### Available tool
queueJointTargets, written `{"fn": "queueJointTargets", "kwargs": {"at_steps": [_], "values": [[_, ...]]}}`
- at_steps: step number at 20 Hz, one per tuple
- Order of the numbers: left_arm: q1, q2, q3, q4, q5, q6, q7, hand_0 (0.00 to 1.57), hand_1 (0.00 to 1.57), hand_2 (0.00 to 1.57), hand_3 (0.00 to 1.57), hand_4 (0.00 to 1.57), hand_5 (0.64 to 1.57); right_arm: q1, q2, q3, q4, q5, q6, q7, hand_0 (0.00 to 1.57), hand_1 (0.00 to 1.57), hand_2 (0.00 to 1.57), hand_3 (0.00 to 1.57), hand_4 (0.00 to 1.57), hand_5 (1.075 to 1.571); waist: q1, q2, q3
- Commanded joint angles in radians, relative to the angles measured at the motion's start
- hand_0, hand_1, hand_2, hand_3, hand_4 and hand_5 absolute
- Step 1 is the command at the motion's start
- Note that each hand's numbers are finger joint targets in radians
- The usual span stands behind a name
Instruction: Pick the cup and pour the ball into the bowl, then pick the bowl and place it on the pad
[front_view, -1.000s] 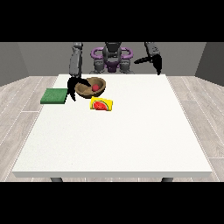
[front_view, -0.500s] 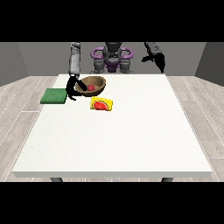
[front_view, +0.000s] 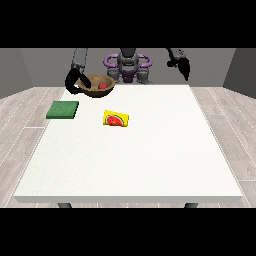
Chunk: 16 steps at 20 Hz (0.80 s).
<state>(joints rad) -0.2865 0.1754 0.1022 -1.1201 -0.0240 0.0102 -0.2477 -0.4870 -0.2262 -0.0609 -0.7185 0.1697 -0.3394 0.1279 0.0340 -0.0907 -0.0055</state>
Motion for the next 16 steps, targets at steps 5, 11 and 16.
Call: {"fn": "queueJointTargets", "kwargs": {"at_steps": [5, 11, 16], "values": [[0.036, 0.03, 0.036, -0.007, 0.014, -0.008, 0.002, 0.0, 0.0, 0.0, 0.0, 1.0, 1.414, -0.003, -0.105, -0.042, -0.134, -0.045, 0.127, 0.196, 1.57, 1.57, 1.57, 0.75, 0.79, 1.57, -0.055, -0.022, 0.0053], [-0.009, 0.015, 0.041, -0.011, 0.018, -0.012, -0.106, 0.0, 0.0, 0.0, 0.0, 1.1, 1.448, -0.054, -0.198, -0.14, -0.112, -0.083, 0.157, 0.109, 1.57, 1.57, 1.57, 0.73, 0.78, 1.571, 0.001, 0.13, 0.0055], [-0.036, 0.216, 0.18, -0.05, 0.167, -0.205, -0.055, 0.0, 0.0, 0.0, 0.0, 1.31, 1.525, 0.015, -0.316, -0.208, -0.051, -0.109, 0.217, -0.026, 1.57, 1.57, 1.57, 0.0, 0.91, 1.571, 0.055, 0.162, 0.0059]]}}
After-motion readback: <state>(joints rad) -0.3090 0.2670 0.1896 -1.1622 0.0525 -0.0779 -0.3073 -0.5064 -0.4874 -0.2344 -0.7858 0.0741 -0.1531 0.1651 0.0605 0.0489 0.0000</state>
